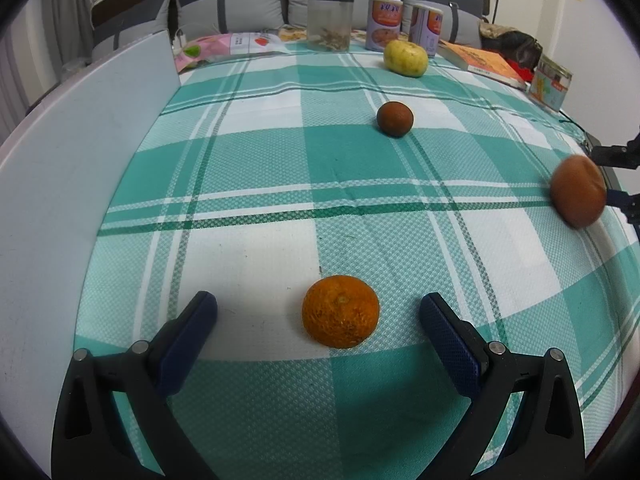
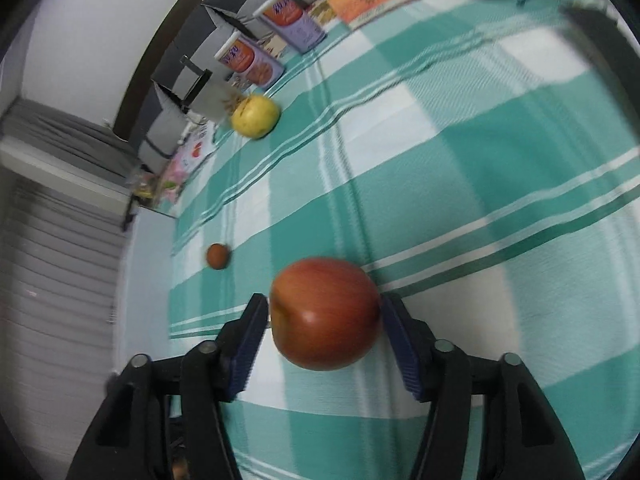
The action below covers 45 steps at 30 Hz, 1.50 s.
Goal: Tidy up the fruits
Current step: 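Hold the mandarin in the left tool while the right tool grasps the red apple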
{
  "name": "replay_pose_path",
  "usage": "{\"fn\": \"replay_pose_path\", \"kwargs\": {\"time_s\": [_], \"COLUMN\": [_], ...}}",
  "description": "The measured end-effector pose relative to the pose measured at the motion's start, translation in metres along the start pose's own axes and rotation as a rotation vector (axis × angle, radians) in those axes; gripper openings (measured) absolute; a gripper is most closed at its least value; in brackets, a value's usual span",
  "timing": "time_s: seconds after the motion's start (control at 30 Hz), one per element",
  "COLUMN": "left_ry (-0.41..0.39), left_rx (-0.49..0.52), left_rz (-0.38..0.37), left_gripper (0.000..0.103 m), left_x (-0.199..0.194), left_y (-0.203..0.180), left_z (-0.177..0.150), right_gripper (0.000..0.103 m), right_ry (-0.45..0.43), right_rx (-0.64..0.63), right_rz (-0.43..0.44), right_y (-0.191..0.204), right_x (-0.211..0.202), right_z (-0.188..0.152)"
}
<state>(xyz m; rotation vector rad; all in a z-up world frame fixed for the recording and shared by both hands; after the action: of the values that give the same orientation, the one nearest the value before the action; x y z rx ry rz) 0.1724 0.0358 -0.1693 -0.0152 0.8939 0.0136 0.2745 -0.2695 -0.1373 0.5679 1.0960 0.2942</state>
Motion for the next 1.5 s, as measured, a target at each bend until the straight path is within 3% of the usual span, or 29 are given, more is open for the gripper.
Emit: {"fn": "replay_pose_path", "kwargs": {"time_s": [0.2,0.27,0.33,0.47,0.57,0.73,0.9,0.97,1.33,1.4,1.5], "left_ry": [0.000,0.000,0.000,0.000,0.002,0.001,0.001,0.001,0.001,0.021,0.092], "left_rx": [0.000,-0.001,-0.001,0.000,0.001,0.001,0.001,0.001,-0.002,0.005,-0.049], "left_rz": [0.000,0.000,0.000,0.000,0.002,0.001,0.001,0.001,-0.006,-0.063,-0.311], "left_gripper": [0.102,0.102,0.102,0.102,0.102,0.102,0.102,0.102,0.102,0.102,0.102], "left_x": [-0.001,0.000,0.000,0.000,-0.001,-0.001,0.000,0.000,-0.001,-0.002,-0.017], "left_y": [0.000,0.000,0.000,0.000,-0.001,-0.001,-0.001,-0.001,-0.001,0.000,0.017], "left_z": [0.000,0.000,0.000,0.000,0.000,0.000,0.000,0.000,0.000,-0.001,-0.002], "right_gripper": [0.067,0.076,0.094,0.094,0.094,0.094,0.098,0.103,0.103,0.103,0.103], "right_ry": [-0.095,-0.137,-0.171,-0.156,-0.147,-0.116,-0.112,-0.117,-0.203,-0.202,-0.202], "right_rx": [-0.061,-0.137,-0.229,-0.390,-0.454,-0.508,-0.474,-0.463,-0.484,-0.485,-0.485], "right_rz": [-0.077,-0.138,-0.234,-0.371,-0.431,-0.452,-0.435,-0.438,-0.421,-0.420,-0.419], "right_y": [-0.001,0.008,0.015,0.022,0.021,0.019,0.011,0.008,0.010,0.010,0.010], "right_x": [-0.037,-0.048,-0.053,-0.036,-0.022,-0.008,-0.005,-0.003,-0.004,-0.004,-0.004], "right_z": [-0.007,-0.019,-0.045,-0.096,-0.114,-0.122,-0.124,-0.124,-0.128,-0.128,-0.127]}}
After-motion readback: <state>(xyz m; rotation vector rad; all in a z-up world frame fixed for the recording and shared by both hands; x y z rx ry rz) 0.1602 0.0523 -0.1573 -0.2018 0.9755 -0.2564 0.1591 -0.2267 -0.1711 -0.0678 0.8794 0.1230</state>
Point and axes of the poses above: each gripper's, at about its wrist camera, not at the fingertips, and x roughly the way its jaws point, y to its left, z to its top, the point moved 5 cm from there along x, roughly the way its jaws point, and after that the axes turned 2 degrees about -y, right-handed, at the moved point
